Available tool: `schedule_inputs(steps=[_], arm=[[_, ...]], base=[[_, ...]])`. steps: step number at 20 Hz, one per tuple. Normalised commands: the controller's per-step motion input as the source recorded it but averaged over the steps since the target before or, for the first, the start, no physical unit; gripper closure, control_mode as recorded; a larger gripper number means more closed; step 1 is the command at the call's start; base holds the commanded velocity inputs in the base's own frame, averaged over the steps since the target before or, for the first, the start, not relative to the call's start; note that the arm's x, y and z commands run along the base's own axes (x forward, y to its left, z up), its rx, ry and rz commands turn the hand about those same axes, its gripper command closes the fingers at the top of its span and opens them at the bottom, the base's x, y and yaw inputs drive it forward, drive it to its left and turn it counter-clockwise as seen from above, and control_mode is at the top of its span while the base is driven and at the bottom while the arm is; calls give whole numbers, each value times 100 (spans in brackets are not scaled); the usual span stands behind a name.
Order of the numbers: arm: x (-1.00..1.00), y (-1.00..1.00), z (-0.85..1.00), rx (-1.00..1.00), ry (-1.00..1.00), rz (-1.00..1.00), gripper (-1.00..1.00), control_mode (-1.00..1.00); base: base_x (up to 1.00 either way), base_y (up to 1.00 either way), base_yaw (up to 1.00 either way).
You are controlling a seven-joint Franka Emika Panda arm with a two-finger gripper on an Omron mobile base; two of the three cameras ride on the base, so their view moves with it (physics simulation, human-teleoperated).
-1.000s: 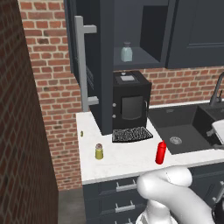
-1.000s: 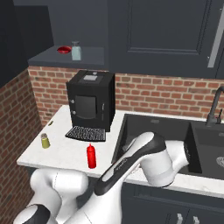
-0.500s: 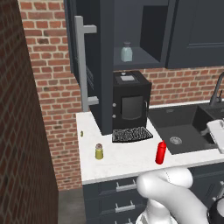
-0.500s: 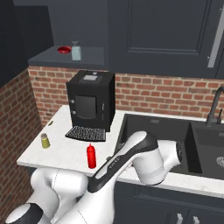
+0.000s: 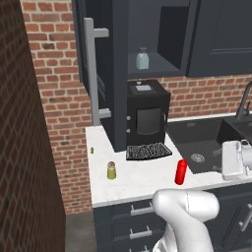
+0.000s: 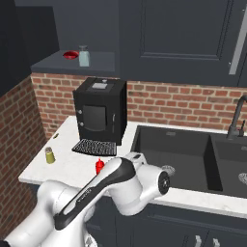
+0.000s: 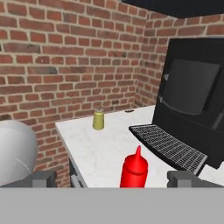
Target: Put the shaker and condiment bottle from the counter next to their counterparts in the cabinet.
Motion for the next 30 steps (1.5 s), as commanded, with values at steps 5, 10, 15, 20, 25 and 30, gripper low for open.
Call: schedule_inputs(steps=[5, 10, 15, 20, 25, 30], arm=[[0, 0, -6, 0, 0, 0, -100, -100], [0, 0, -42, -1, 0, 4, -100, -100], [12, 0, -44, -1, 2, 8, -100, -100], [24, -2, -18, 0, 2, 10, -100, -100], [26, -2, -9, 0, 11, 8, -100, -100], [30, -46, -33, 0, 21, 4, -100, -100]], base=[[0, 0, 0], [0, 0, 0], [0, 0, 0], [0, 0, 0], [0, 0, 0], [0, 0, 0]])
